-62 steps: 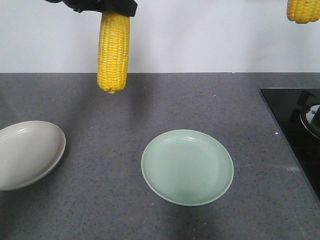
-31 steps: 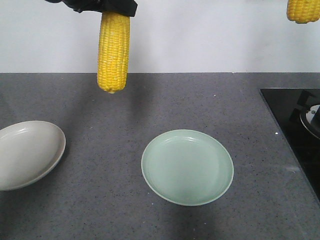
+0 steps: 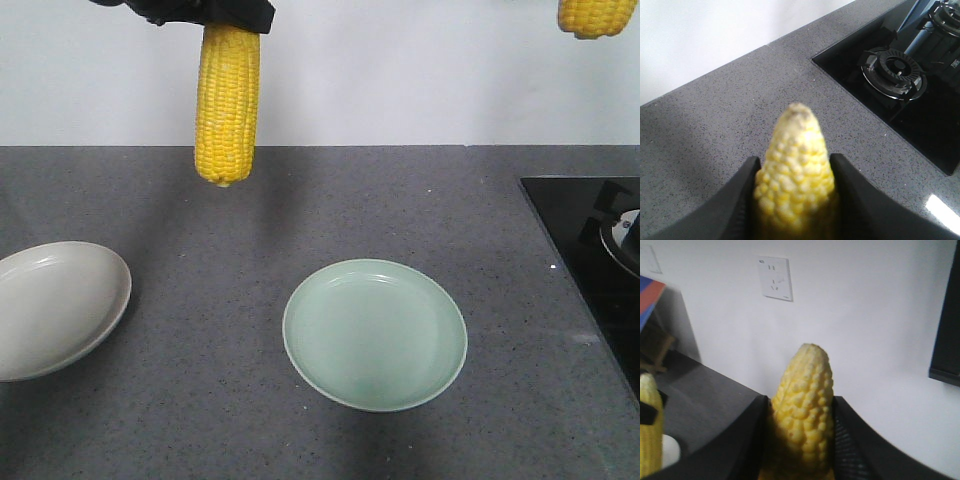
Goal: Distribute corn equally
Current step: 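Lower the right gripper's cob onto the pale green plate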
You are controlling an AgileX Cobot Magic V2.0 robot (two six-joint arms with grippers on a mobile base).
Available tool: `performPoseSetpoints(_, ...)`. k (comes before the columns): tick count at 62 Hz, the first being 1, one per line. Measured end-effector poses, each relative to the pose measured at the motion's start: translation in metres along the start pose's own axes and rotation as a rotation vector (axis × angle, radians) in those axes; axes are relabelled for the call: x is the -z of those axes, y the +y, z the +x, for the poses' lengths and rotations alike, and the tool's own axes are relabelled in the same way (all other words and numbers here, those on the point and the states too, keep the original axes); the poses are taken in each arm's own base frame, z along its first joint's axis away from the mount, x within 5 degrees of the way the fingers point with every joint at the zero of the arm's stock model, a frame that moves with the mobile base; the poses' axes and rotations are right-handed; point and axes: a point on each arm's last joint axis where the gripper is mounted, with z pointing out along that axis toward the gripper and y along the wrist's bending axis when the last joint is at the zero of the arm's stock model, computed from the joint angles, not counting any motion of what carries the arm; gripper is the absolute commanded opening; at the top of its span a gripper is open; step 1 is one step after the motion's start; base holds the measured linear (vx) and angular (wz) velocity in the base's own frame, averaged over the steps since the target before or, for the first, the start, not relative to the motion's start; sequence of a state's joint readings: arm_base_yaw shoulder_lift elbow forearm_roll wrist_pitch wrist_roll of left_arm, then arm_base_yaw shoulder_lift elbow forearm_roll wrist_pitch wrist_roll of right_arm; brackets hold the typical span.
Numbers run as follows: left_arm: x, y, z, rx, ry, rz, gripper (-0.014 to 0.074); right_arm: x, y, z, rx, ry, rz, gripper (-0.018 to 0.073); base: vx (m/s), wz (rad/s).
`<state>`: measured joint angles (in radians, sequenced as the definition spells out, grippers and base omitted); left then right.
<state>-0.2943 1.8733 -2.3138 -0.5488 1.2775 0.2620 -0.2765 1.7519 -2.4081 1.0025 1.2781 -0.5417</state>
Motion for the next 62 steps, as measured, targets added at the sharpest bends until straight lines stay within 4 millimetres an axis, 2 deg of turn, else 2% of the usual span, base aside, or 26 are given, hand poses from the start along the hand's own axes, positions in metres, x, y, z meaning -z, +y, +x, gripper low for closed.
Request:
performPoseSetpoints(9, 0.0, 0.0, 0.0, 0.0, 0.0, 0.0, -0.0006, -0.018, 0.007, 0.003, -0.152, 0.014, -0.075, -0.0006, 0.0, 0.0)
performPoseSetpoints(18, 0.0, 0.0, 0.0, 0.0, 0.0, 0.0, -0.0006, -0.059, 0.011, 0.02, -0.219, 0.112, -0.107, -0.0006, 0.0, 0.0)
performPoseSetpoints(25, 0.0, 0.0, 0.0, 0.0, 0.0, 0.0, -0.0006, -0.099, 0.02, 0.045, -0.249, 0.229, -0.143, -0.0006, 0.0, 0.0)
performPoseSetpoints(32, 0.0, 0.0, 0.0, 0.002, 0.0, 0.0, -0.0006, -0.138, 0.032, 0.085, -0.282, 0.384, -0.192, -0.0006, 0.0, 0.0)
performPoseSetpoints(43, 0.0, 0.0, 0.0, 0.015, 0.001, 0.0, -0.0006, -0.179, 0.054, 0.16, -0.271, 0.636, -0.269, -0.0006, 0.0, 0.0)
performPoseSetpoints(50, 0.0, 0.0, 0.0, 0.017, 0.002, -0.005, -0.0006, -0.191, 0.062, 0.205, -0.23, 0.772, -0.313, -0.0006, 0.0, 0.0)
performPoseSetpoints(54, 0.0, 0.001, 0.0, 0.016, 0.003, -0.011, -0.0006, -0.193, 0.062, 0.224, -0.22, 0.823, -0.331, -0.0006, 0.0, 0.0)
performPoseSetpoints(62, 0.0, 0.005, 0.001, 0.022, 0.014, -0.055, -0.0006, -0.193, 0.061, 0.244, -0.212, 0.871, -0.34, -0.0001, 0.0, 0.0)
